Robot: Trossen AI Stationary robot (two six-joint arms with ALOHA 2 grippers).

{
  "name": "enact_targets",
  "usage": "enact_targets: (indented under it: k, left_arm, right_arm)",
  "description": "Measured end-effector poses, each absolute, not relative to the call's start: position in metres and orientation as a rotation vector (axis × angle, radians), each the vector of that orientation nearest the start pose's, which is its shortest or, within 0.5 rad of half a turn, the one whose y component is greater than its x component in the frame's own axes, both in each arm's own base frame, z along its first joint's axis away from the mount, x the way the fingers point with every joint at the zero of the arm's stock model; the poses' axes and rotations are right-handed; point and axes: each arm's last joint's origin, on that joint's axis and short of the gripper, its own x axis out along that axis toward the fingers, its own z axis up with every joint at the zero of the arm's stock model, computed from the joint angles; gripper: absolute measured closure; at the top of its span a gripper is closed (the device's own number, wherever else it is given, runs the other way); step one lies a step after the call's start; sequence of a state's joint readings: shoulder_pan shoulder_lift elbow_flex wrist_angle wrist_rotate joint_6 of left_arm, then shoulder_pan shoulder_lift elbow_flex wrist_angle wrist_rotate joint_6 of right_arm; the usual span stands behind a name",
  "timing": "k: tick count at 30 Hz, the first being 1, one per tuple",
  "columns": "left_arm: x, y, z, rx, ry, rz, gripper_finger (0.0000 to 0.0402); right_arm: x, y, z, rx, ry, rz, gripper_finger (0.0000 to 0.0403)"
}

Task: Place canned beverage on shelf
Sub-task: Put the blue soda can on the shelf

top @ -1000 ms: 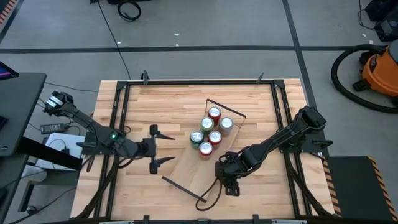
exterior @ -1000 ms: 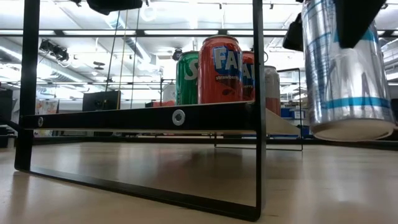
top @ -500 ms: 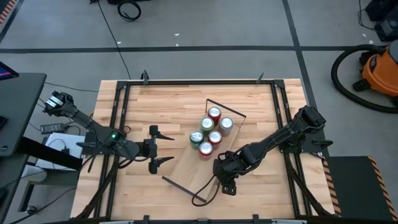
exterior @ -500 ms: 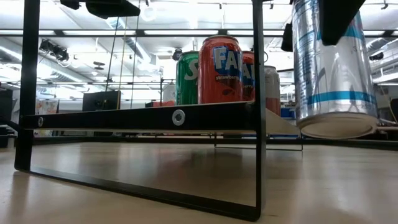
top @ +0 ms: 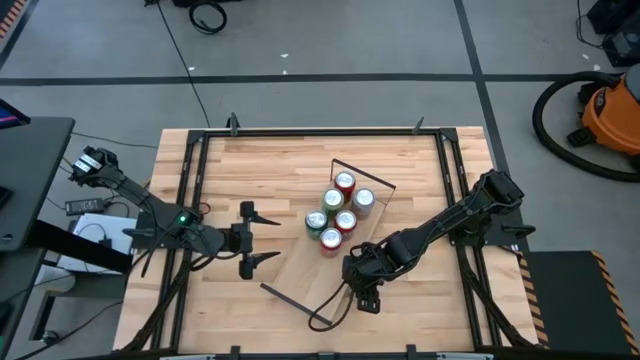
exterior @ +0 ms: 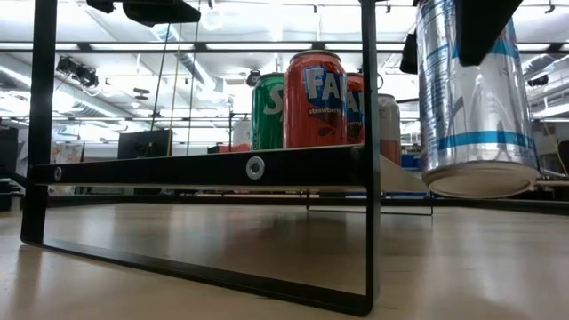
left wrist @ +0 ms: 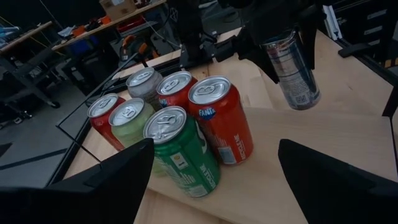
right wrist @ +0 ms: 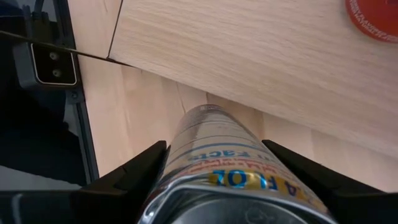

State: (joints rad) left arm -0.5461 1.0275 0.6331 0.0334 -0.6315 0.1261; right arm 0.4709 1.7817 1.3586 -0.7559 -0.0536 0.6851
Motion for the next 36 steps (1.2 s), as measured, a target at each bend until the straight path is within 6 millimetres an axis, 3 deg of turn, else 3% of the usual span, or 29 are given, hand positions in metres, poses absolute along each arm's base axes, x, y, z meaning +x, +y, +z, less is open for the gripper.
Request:
enact_targets:
  k: [25, 36]
  left_arm:
    - [0.196, -0.099, 0.260, 0.316, 0.293, 0.067, 0.0047]
    - [0.196, -0.099, 0.260, 0.335, 0.295, 0.064, 0.0047]
  right_arm:
    - [0.322, 0.165, 0.229, 0.444, 1.281, 0.072, 0.0147]
    - [0.331, 0.165, 0.282, 0.360, 1.170, 0.008, 0.0147]
